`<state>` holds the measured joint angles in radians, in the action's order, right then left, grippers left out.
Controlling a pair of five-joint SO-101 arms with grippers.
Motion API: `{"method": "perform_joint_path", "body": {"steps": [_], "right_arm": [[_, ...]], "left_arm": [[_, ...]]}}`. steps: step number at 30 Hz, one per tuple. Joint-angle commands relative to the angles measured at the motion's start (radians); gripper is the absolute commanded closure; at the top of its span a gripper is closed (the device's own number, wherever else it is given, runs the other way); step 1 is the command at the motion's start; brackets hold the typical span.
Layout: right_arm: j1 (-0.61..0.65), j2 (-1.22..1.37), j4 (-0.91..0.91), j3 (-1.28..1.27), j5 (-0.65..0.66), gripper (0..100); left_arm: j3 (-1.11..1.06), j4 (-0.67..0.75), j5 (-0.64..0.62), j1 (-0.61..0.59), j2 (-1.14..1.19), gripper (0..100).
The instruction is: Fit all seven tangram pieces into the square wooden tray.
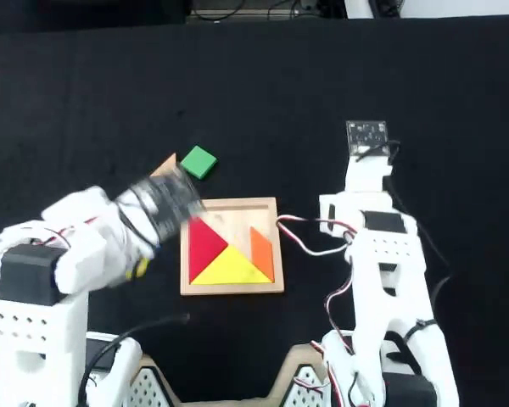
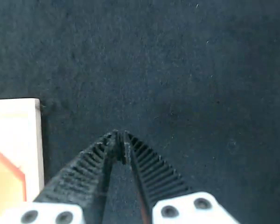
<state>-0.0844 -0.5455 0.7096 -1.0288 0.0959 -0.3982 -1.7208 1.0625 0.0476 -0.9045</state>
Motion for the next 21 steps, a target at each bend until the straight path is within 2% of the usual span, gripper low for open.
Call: {"method": "perform_joint_path", "body": {"steps": [1,4,6,10,15,19,21], "right_arm": [[-0.009,-0.028,-0.087,-0.03,-0.002,98.6],[-0.009,-0.028,-0.107,-0.045,0.0,98.6],[-0.009,-0.028,-0.112,-0.047,0.0,98.6],[-0.009,-0.028,-0.112,-0.048,0.0,98.6],[-0.009,-0.028,-0.112,-0.045,0.002,98.6],[-0.009,-0.028,-0.112,-0.048,0.002,98.6],[-0.009,-0.028,-0.112,-0.05,0.002,98.6]], "left_arm": [[-0.012,-0.038,0.195,0.068,-0.003,76],[-0.042,-0.02,0.198,0.096,-0.002,76],[-0.065,0.069,0.084,0.101,-0.003,76],[-0.156,0.348,-0.348,0.004,-0.005,76],[-0.358,0.677,-0.779,-0.134,-0.015,76],[-0.493,0.853,-1.24,-0.321,-0.014,80],[-0.526,0.898,-1.32,-0.357,-0.006,80]]}}
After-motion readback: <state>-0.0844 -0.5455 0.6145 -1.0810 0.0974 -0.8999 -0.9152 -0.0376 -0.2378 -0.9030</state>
